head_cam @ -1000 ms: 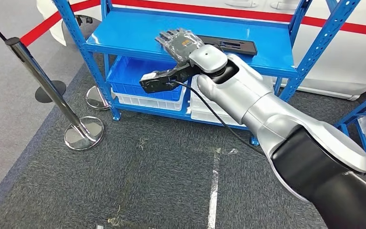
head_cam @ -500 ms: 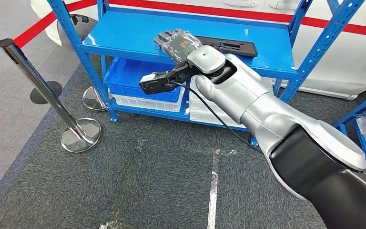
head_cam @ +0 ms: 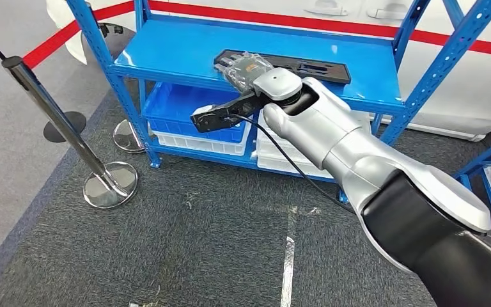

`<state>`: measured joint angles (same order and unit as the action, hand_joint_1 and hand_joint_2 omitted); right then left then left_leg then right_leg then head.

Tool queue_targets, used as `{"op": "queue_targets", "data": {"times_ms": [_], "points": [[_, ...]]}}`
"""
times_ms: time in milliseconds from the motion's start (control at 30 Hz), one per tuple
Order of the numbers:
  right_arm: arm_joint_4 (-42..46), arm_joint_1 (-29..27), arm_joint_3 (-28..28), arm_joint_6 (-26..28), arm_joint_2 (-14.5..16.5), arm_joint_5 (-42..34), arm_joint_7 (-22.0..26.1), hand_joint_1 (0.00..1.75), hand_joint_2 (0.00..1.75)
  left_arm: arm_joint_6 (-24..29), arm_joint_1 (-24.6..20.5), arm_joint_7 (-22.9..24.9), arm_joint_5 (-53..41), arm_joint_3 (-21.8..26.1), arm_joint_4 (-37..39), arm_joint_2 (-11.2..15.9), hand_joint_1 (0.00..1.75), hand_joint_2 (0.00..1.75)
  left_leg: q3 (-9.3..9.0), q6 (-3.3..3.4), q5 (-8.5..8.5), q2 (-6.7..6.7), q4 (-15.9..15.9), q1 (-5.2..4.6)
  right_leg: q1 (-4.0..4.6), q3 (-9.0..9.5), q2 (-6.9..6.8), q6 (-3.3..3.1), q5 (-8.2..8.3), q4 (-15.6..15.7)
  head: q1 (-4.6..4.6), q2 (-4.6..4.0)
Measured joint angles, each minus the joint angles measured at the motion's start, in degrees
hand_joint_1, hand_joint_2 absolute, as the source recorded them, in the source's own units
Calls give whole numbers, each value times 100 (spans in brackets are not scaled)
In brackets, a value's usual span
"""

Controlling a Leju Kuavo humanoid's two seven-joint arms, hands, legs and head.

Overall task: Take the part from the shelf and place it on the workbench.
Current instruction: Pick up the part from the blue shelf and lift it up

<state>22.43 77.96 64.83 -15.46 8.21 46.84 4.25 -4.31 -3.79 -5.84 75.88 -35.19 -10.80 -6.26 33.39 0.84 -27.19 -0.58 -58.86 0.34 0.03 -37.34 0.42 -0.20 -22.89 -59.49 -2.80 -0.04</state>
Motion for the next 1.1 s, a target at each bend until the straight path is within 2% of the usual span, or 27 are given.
{"op": "queue_targets", "data": {"times_ms": [67,100,133,233,267,300,333,400,433,467,567,633,667,733,767,800,833,900,933,967,1000,1100], "points": [[-16,-2,-1,3,-22,-9,-14,0,0,0,-1,-9,5,-1,0,1,0,0,-7,-60,-25,11,-2,12,-19,38,9,-33,-13,61,0,1],[-26,3,-2,7,-36,-15,-21,0,0,-1,2,-14,6,-1,0,1,0,0,13,-91,-76,18,-72,12,-36,73,9,-55,-17,88,-3,0],[-35,12,-3,10,-49,-22,-26,0,0,-1,5,-20,10,-2,0,2,0,0,98,-121,-182,24,-273,17,-56,112,7,-79,-22,115,-15,0],[-58,13,-4,13,-74,-41,-42,0,0,-1,-13,-36,30,-1,0,3,0,0,657,-188,-579,37,-1342,43,-64,173,6,-136,-65,128,-39,-1],[-65,0,-4,12,-84,-44,-45,0,0,2,-23,-39,33,0,0,3,0,0,798,-199,-595,39,-1556,47,-63,192,8,-141,-80,126,-38,-1],[-71,-11,-4,12,-94,-45,-47,0,0,6,-25,-44,33,0,0,3,0,0,840,-202,-502,40,-1562,49,-63,214,12,-139,-97,123,-39,-1],[-75,-17,-4,13,-103,-46,-47,0,0,10,-25,-47,34,0,0,3,0,0,773,-197,-308,41,-1348,51,-64,241,19,-132,-118,117,-39,-1],[-80,-11,-6,14,-120,-47,-47,0,0,17,-4,-51,35,0,0,3,0,0,450,-167,132,42,-577,44,-56,288,40,-101,-167,102,-40,-1],[-81,-5,-7,14,-129,-47,-47,0,0,18,4,-50,36,-1,0,3,0,0,304,-141,239,40,-247,31,-46,290,48,-78,-184,92,-39,-1],[-85,-1,-9,14,-142,-47,-47,0,0,16,13,-49,36,-1,0,2,0,0,225,-114,267,38,-59,18,-36,278,52,-53,-190,90,-38,-1],[-98,-4,-12,14,-176,-46,-48,0,0,13,11,-46,38,-1,0,-4,0,0,191,-36,227,28,47,20,-28,244,41,18,-198,99,-33,0],[-101,11,-15,19,-200,-46,-46,0,0,15,5,-48,37,-2,0,-11,0,0,140,19,238,29,105,48,-26,157,28,69,-329,-101,-12,0],[-101,19,-17,22,-210,-45,-41,0,0,16,3,-52,36,-2,0,-13,0,0,112,45,236,34,123,56,-28,17,22,88,-462,-381,-2,0],[-103,10,-17,25,-227,-44,-25,0,0,31,-1,-59,36,-2,0,-7,0,0,86,88,211,40,125,47,-34,-383,17,111,-731,-1131,19,-1],[-105,-13,-17,24,-235,-42,-16,0,0,46,-2,-61,35,-2,0,-4,0,0,72,102,194,37,121,45,-43,-571,15,120,-786,-1436,21,-1],[-107,-37,-17,22,-243,-39,-12,0,0,63,-2,-61,34,-2,0,-2,0,0,54,109,172,31,113,46,-53,-666,14,126,-733,-1538,24,-1],[-109,-55,-17,22,-250,-35,-11,0,0,80,-2,-61,34,-2,0,-2,0,0,29,108,144,21,101,48,-65,-664,11,126,-583,-1437,26,-1],[-110,-63,-17,22,-254,-25,-10,0,0,99,0,-58,33,-2,0,-2,0,0,-39,79,63,5,61,57,-80,-370,-2,112,-153,-718,29,-1],[-109,-59,-17,22,-256,-21,-10,0,0,107,-2,-52,33,-2,0,-1,0,0,-55,51,20,3,36,49,-76,-201,-8,105,-22,-372,31,-1],[-107,-58,-17,22,-257,-19,-9,0,0,115,-3,-41,33,-2,0,1,0,0,-58,19,-14,3,15,40,-68,-84,-6,92,34,-138,30,0],[-104,-62,-17,22,-257,-17,-5,0,0,126,-4,-25,33,-2,0,3,0,0,-54,-14,-36,6,2,33,-58,-32,0,80,19,-34,23,1],[-99,-73,-17,21,-262,-5,7,0,0,163,-10,23,35,-4,0,5,0,0,-64,-97,-67,12,18,31,-51,-2,14,1,-25,10,11,1]]}}
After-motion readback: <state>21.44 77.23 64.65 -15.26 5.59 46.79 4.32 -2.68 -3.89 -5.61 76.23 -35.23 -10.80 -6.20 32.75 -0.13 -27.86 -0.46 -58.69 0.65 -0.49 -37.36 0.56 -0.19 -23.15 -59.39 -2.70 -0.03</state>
